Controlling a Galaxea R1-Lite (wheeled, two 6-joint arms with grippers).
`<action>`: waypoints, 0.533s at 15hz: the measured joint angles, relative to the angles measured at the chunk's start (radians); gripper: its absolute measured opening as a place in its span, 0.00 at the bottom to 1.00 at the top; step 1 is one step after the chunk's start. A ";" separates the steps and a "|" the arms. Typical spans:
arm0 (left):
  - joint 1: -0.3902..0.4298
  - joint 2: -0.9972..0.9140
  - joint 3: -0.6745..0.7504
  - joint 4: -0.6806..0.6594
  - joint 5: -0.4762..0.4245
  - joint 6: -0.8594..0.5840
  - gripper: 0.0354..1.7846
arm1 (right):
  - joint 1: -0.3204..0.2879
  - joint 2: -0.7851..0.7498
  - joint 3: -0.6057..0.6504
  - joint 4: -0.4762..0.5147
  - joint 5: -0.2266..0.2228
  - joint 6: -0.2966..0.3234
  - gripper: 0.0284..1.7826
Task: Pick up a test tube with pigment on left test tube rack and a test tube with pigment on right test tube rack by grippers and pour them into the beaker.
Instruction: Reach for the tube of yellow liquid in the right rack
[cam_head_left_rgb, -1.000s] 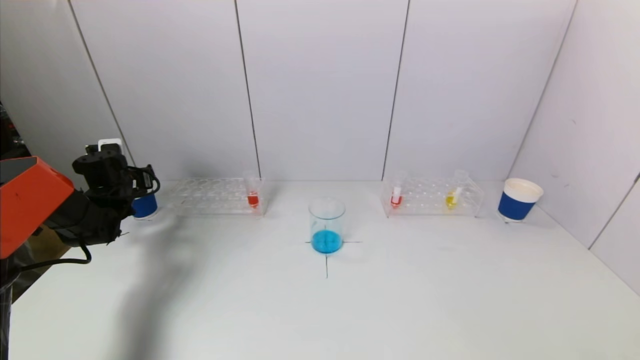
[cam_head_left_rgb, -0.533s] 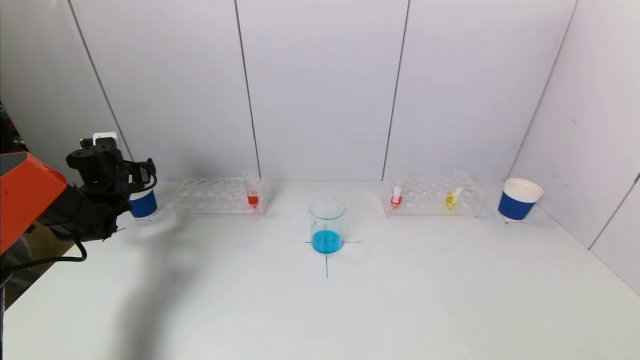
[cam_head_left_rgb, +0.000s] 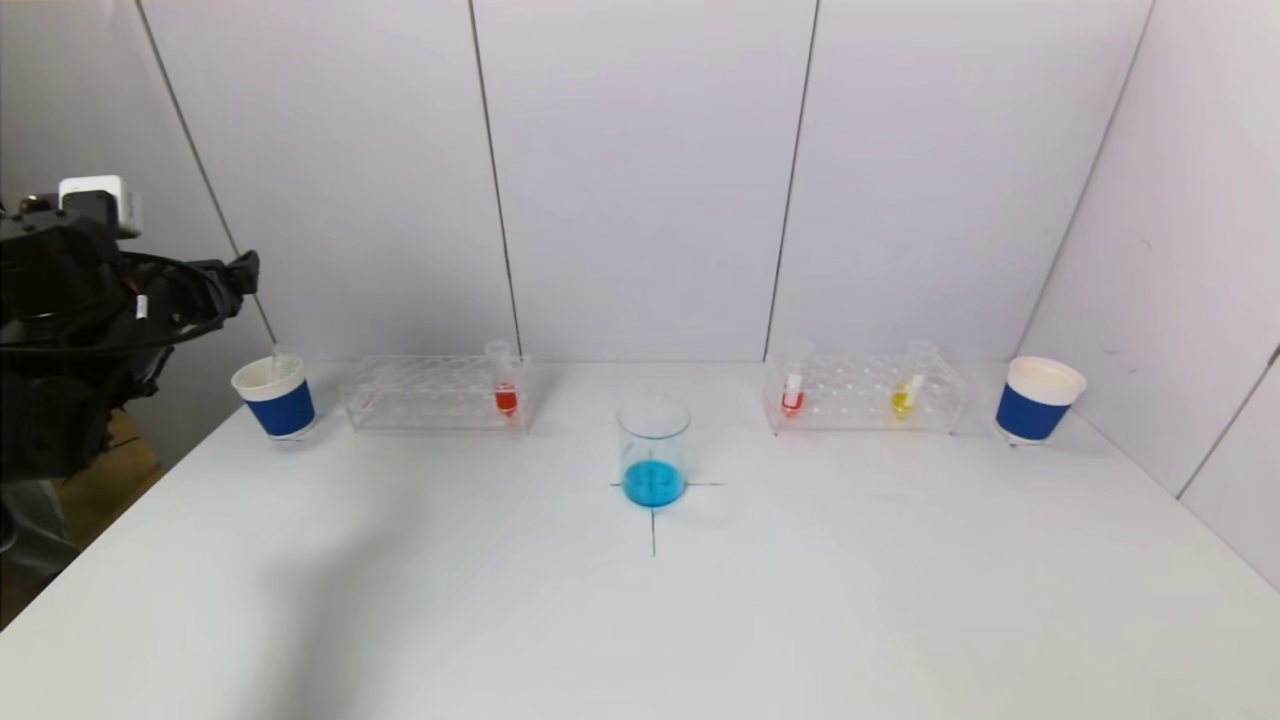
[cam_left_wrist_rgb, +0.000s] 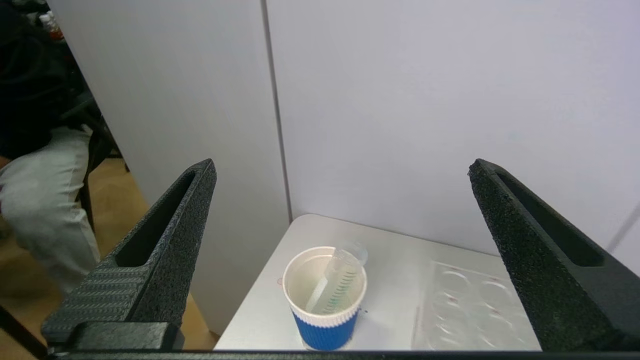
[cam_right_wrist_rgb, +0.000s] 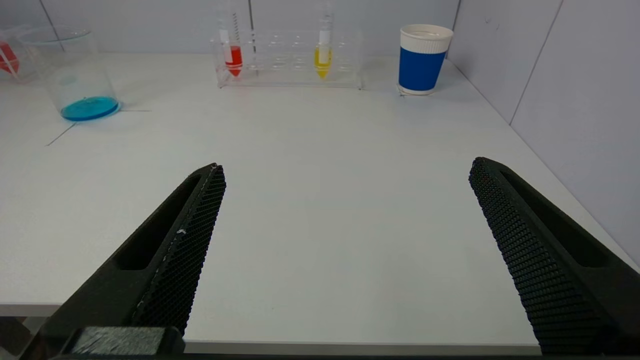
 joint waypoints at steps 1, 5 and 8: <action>-0.002 -0.087 0.053 0.024 -0.030 -0.002 0.99 | 0.000 0.000 0.000 0.000 0.000 0.000 0.99; -0.055 -0.421 0.241 0.175 -0.113 -0.007 0.99 | 0.000 0.000 0.000 0.000 0.000 0.000 0.99; -0.130 -0.639 0.350 0.317 -0.130 -0.017 0.99 | 0.000 0.000 -0.001 0.000 0.000 0.000 0.99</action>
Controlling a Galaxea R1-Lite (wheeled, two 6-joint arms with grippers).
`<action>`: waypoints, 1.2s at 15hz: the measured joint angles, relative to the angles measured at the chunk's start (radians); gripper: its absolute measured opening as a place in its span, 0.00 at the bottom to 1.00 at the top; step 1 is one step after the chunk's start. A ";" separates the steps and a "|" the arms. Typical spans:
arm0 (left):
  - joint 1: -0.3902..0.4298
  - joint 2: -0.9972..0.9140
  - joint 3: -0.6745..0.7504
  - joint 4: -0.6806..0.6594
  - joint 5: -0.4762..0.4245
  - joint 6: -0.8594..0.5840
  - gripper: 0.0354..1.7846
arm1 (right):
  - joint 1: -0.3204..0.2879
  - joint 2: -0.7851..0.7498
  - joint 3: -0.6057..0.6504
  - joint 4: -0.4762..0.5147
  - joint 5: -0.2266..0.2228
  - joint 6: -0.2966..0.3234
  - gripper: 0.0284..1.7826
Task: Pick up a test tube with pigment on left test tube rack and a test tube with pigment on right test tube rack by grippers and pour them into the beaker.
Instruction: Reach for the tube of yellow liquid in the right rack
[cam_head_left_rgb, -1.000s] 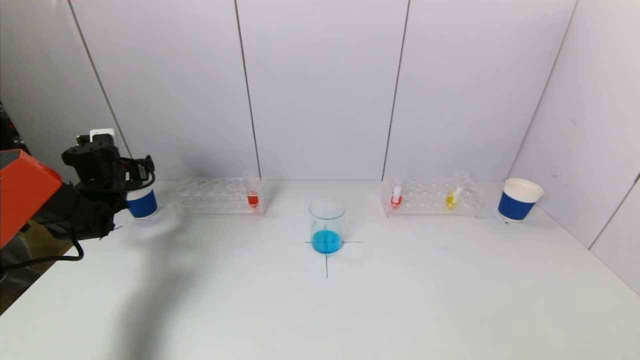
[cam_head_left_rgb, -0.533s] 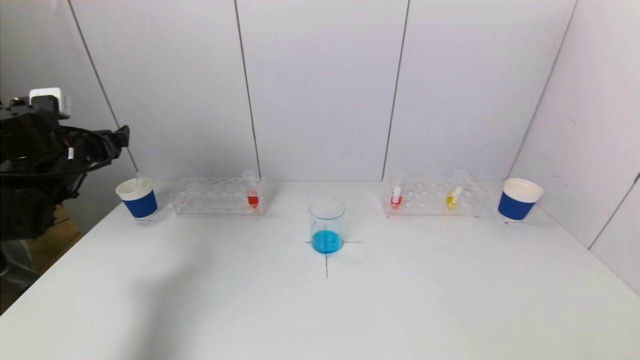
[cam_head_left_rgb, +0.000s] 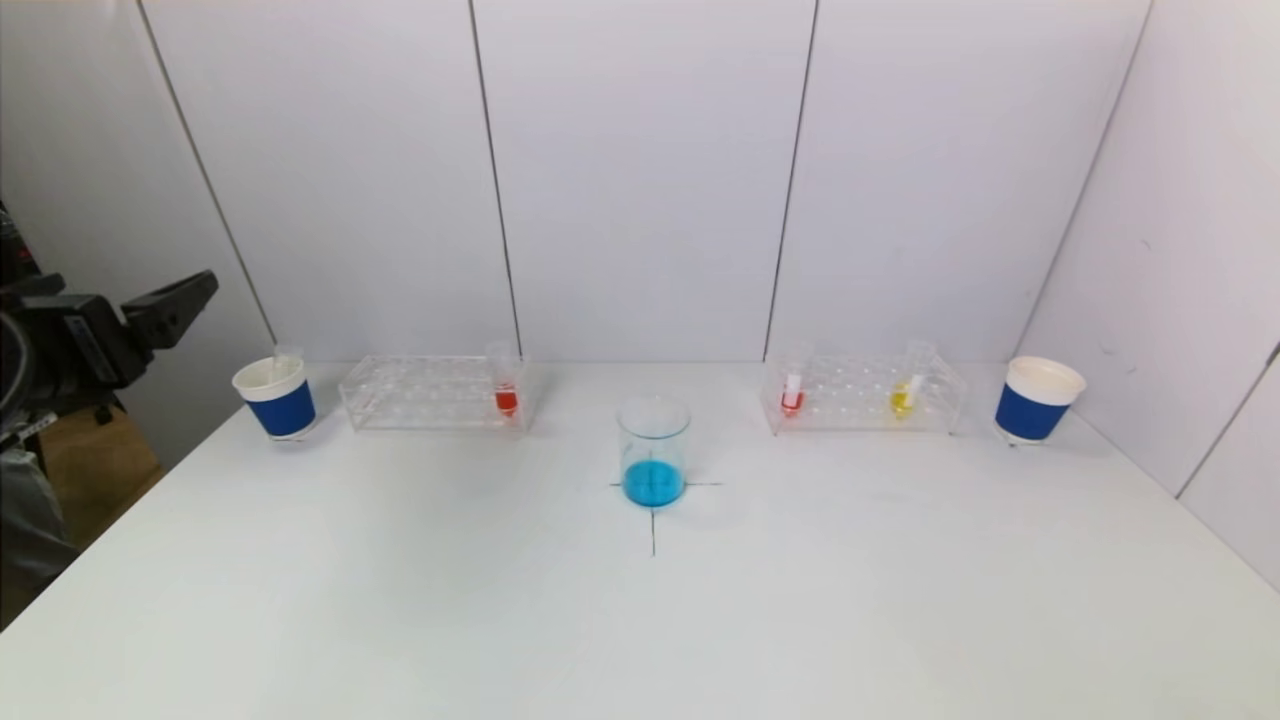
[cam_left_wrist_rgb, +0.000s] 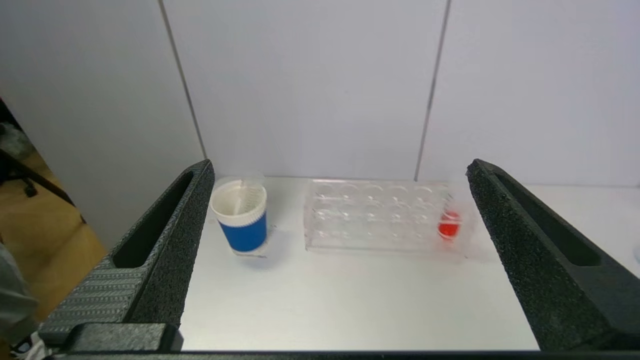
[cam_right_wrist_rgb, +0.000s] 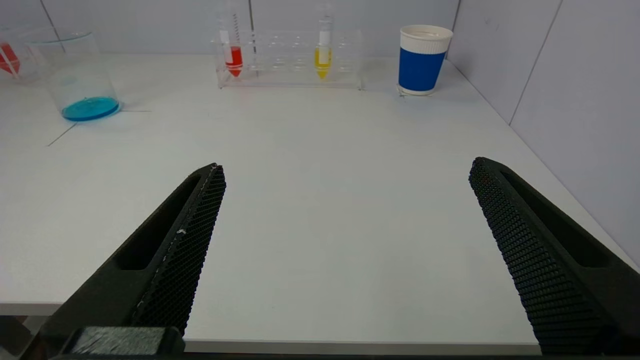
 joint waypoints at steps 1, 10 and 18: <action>-0.016 -0.065 0.033 0.044 -0.002 -0.003 0.99 | 0.000 0.000 0.000 0.000 0.000 0.000 0.99; -0.047 -0.712 0.273 0.488 -0.064 -0.007 0.99 | 0.000 0.000 0.001 0.000 0.000 0.000 0.99; -0.076 -1.130 0.364 0.962 -0.079 0.002 0.99 | 0.000 0.000 0.000 0.000 0.000 0.000 0.99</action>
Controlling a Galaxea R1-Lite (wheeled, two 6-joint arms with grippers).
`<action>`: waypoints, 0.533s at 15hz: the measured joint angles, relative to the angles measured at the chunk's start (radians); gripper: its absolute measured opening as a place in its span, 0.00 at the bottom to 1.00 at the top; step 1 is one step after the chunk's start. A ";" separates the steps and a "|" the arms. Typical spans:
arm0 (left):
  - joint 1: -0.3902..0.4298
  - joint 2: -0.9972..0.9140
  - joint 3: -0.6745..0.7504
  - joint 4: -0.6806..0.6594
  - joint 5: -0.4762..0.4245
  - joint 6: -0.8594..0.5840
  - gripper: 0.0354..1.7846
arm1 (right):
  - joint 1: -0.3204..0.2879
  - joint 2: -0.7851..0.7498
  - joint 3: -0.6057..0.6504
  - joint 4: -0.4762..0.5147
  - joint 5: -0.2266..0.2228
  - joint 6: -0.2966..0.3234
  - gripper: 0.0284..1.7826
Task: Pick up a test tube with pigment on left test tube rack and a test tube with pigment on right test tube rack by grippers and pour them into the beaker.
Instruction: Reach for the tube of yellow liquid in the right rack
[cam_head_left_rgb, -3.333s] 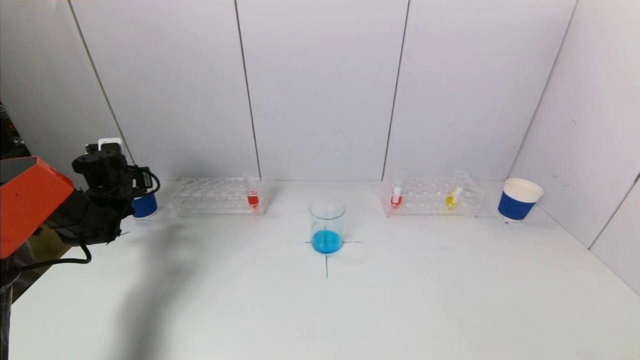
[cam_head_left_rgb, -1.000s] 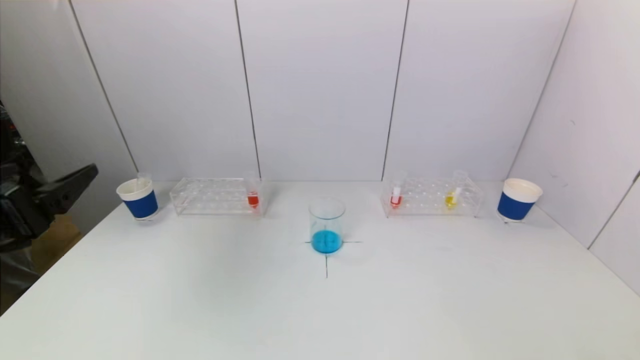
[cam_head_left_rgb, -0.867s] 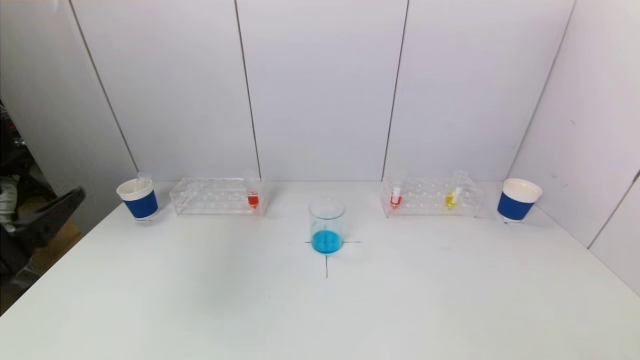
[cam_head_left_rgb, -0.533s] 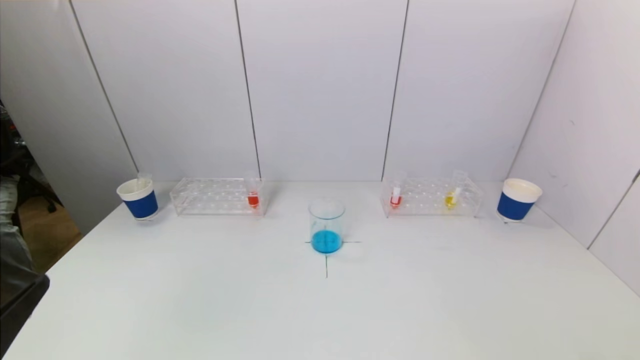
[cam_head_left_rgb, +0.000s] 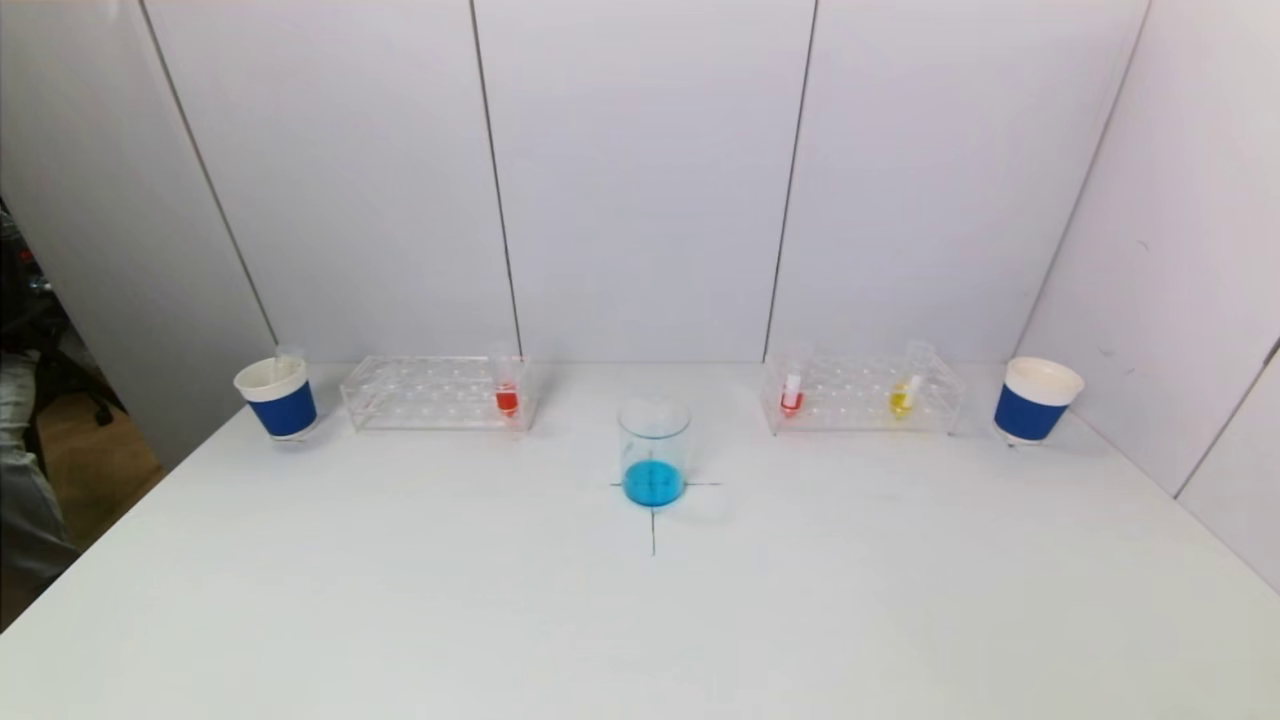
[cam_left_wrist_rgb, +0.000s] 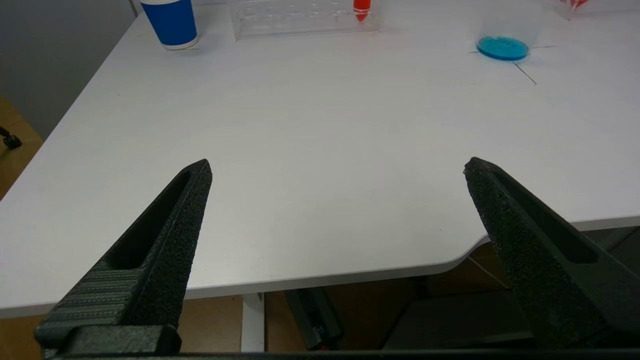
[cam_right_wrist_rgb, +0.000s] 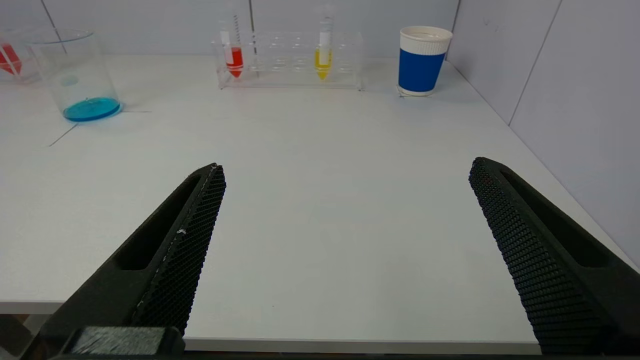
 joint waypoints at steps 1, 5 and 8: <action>-0.001 -0.013 0.024 0.000 0.002 0.005 0.99 | 0.000 0.000 0.000 0.000 0.000 0.000 0.99; -0.002 -0.034 0.114 -0.126 0.039 0.004 0.99 | 0.000 0.000 0.000 0.000 0.000 0.000 0.99; -0.002 -0.034 0.192 -0.275 0.109 0.001 0.99 | 0.000 0.000 0.000 0.000 0.000 0.000 0.99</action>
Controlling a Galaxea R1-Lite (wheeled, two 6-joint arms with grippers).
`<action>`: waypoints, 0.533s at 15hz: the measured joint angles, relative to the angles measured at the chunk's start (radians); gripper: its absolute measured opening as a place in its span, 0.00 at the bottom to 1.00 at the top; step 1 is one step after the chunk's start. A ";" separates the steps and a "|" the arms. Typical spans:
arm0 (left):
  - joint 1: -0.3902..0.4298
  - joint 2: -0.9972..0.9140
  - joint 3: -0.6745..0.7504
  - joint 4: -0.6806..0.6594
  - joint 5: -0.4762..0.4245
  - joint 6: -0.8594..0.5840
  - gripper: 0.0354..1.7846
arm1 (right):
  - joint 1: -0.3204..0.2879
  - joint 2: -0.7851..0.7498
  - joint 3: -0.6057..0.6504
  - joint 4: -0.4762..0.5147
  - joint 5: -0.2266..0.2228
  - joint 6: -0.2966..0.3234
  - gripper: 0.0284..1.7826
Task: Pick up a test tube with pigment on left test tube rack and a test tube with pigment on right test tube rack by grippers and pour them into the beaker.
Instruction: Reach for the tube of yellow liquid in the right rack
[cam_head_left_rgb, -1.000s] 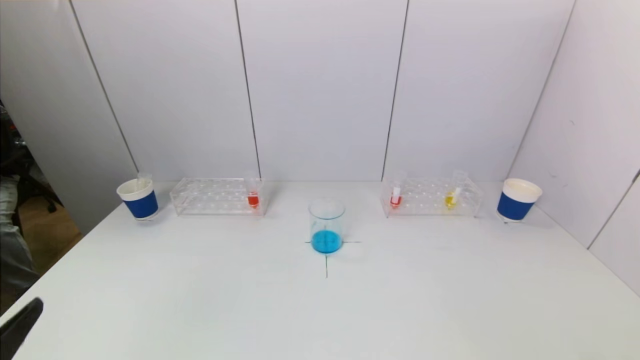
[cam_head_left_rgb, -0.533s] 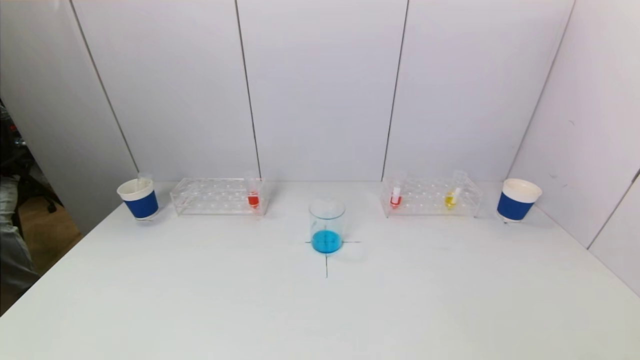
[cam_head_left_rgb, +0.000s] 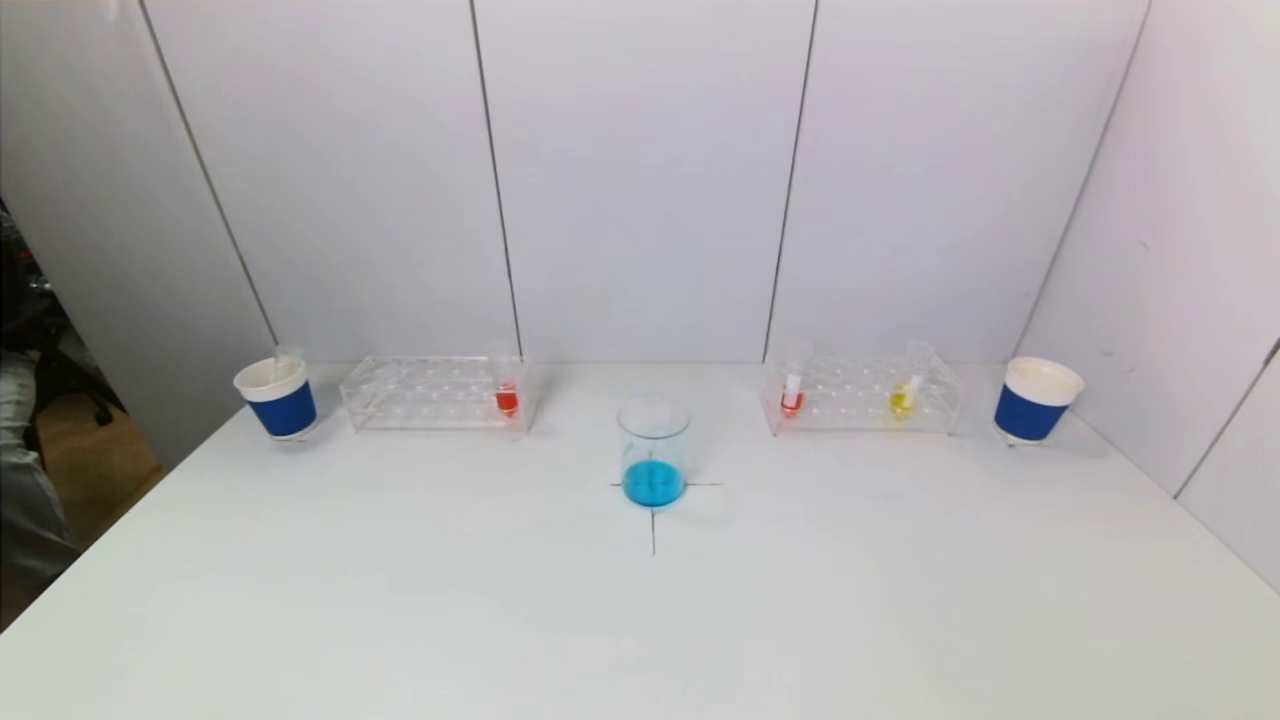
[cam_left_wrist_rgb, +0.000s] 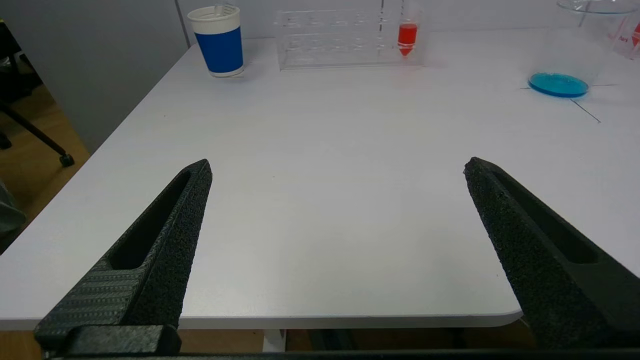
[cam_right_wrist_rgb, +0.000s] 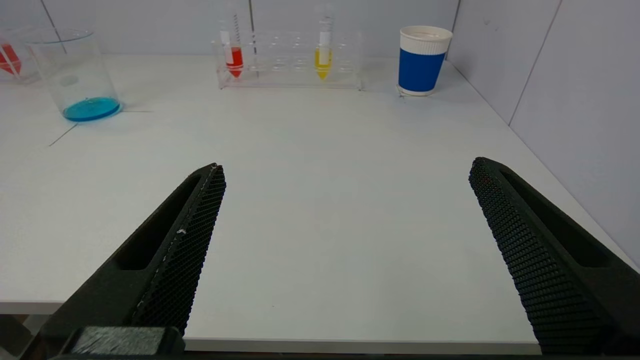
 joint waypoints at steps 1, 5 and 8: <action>0.000 0.000 0.007 -0.003 0.001 -0.003 0.99 | 0.000 0.000 0.000 0.000 0.000 0.000 0.99; 0.000 0.000 0.013 -0.006 -0.004 -0.003 0.99 | 0.000 0.000 0.000 0.000 0.000 0.000 0.99; 0.000 0.000 0.014 -0.007 -0.004 -0.003 0.99 | 0.000 0.000 0.000 0.000 0.000 0.000 0.99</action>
